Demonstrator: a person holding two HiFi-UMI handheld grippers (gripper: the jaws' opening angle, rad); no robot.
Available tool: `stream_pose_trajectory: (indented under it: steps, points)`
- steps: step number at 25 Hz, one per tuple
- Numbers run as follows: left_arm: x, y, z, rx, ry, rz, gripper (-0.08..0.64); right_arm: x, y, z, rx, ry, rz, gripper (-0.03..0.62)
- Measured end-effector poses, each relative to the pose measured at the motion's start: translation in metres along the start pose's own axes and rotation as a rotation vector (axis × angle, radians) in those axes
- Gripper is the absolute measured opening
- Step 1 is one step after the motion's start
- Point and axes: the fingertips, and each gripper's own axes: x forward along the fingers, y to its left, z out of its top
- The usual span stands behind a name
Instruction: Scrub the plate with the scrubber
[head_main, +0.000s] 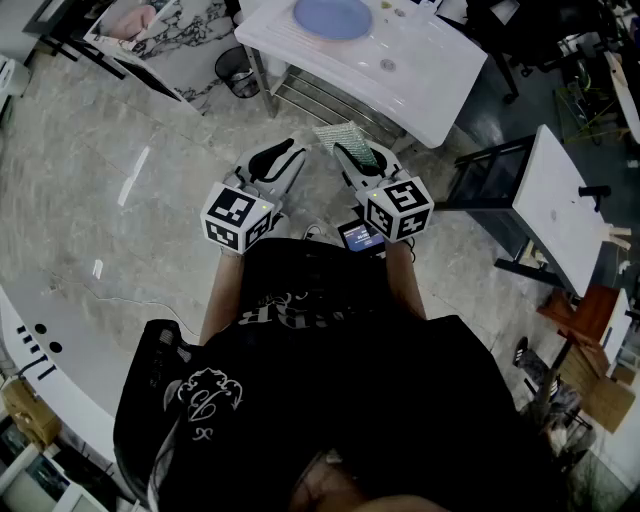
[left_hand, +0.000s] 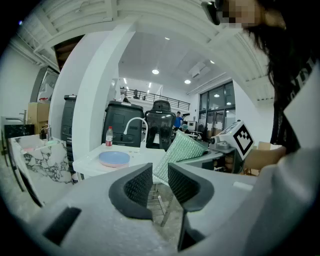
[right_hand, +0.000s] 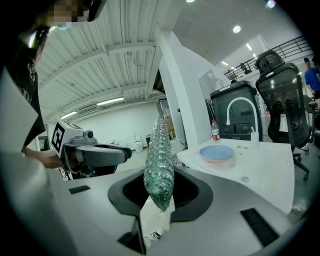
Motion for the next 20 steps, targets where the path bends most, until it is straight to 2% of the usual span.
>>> stream_pose_trajectory:
  steps: [12,20]
  points:
    - [0.02,0.0,-0.002,0.0,0.025,-0.018,0.106,0.003,-0.024,0.002,0.044,-0.025,-0.011,0.091]
    - [0.026,0.032,-0.001,-0.014,0.042,-0.007,0.106,0.036,-0.031,0.006,0.067,-0.005,0.005,0.091]
